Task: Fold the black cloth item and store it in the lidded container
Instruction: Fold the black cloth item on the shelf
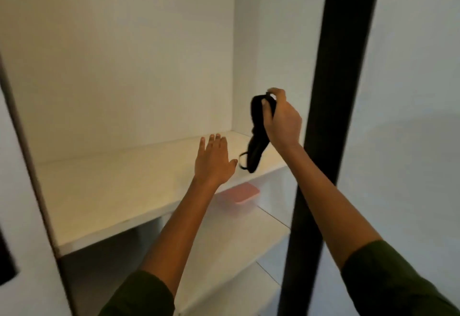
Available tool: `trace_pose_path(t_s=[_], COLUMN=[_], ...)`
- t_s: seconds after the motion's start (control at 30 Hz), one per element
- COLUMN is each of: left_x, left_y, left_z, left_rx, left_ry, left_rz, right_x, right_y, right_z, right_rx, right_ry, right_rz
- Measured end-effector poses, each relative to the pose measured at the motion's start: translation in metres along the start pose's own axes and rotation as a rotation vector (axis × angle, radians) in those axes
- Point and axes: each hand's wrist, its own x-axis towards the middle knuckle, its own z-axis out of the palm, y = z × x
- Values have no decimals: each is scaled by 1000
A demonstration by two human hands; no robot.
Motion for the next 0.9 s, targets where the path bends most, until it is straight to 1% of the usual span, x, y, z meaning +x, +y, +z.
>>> trace_pose_path(t_s=[0.07,0.13,0.2,0.23,0.3,0.37,0.4,0.43,0.47,0.5,0.53,0.6,0.7,0.73,0.83,0.9], left_x=[-3,-10,-17,-17,-17,-17,-15,-11,-6,-1,5,16,30,34,45,50], left_y=[-31,-60,-91,-106,-134,-152,-157,-160,-162,-163,-165,-167,-167,-167,-168,-173], left_z=[-6,-13,-24,-29,-35,-35,-33,-30,-25,-19,-14,0,16,18,21,24], left_rx=[-113,-235,-308,-340,-402,-449,-474,-494,-503,-498,-489,-459,-378,-379,-436,-444], left_ry=[-90,-191,-218,-192,-74,28,40,12,-49,-118,-177,-243,-293,-293,-275,-243], left_rz=[-68,-140,-227,-276,-359,-420,-444,-466,-489,-513,-539,-578,-567,-554,-536,-543], right_x=[8,14,15,14,9,3,0,-3,-7,-11,-15,-18,-10,-5,6,7], right_y=[-35,-63,-79,-83,-84,-75,-67,-58,-48,-38,-30,-19,-10,-9,-8,-7], right_z=[29,53,77,88,113,140,156,171,183,193,200,210,222,226,234,239], right_rx=[219,502,697,758,825,850,828,768,664,551,438,289,140,143,309,316], right_ry=[7,-10,-73,-106,-172,-290,-385,-495,-621,-735,-808,-856,-868,-892,-1045,-1149], right_rz=[12,109,241,298,401,562,635,677,678,647,593,479,281,217,94,-7])
